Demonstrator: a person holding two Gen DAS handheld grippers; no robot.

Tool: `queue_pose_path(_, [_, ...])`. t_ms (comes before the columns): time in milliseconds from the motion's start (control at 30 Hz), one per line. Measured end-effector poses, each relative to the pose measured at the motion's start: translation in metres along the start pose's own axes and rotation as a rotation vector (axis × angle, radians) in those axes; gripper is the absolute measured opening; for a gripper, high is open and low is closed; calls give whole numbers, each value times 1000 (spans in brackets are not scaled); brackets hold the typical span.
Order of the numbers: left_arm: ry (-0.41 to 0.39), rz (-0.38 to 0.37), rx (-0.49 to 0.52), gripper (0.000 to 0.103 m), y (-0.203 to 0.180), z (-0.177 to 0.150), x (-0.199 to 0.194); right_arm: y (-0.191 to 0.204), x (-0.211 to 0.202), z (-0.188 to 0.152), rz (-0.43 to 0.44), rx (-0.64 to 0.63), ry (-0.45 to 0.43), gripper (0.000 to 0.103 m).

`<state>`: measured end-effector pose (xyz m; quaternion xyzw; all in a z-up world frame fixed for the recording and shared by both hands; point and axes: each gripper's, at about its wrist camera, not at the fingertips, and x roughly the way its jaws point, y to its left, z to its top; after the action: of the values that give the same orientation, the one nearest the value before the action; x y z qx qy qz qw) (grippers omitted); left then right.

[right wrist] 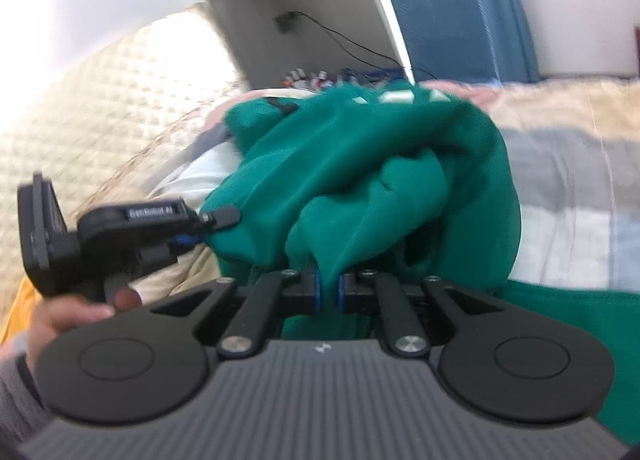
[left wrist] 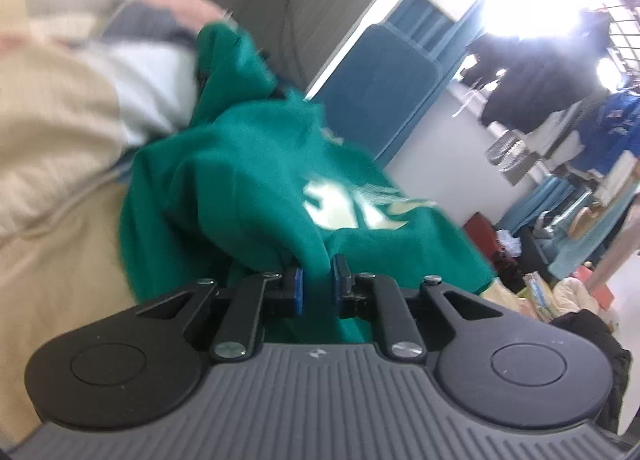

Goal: Fold large clothes

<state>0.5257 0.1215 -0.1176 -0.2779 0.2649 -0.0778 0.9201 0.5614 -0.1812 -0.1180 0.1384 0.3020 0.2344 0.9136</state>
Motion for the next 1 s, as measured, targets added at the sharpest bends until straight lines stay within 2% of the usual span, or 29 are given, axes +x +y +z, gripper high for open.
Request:
queue_pose_path(167, [-61,-61,43,14,-38,2,-81,7,-68,4,56,-23,-75,10])
queue_pose_path(333, [-131,-111,84,14,-79,-18,-185,20,-153,-7,112,-38,-158,10])
queue_pose_path(500, [-173,-132,100,14,-104,-55,-274,32,-231,-33,159,-52,-226,10])
queue_pose_path(667, [-209,-144,114,14,-112,-106,-356,46,-287,-64,209,-43,-247,10])
queue_pose_path(733, [-210,-118,111,14,-106,-128,-383,52,-302,-82,225,-39,-229,10])
queue_pose_path(833, [-200,-56,75,14,-86,-155,-402,59,-305,-112,233,-11,-139,10])
queue_pose_path(1000, [-128,80,-1,14,-29,-196,-389,73,-267,-165,167,-24,81,12])
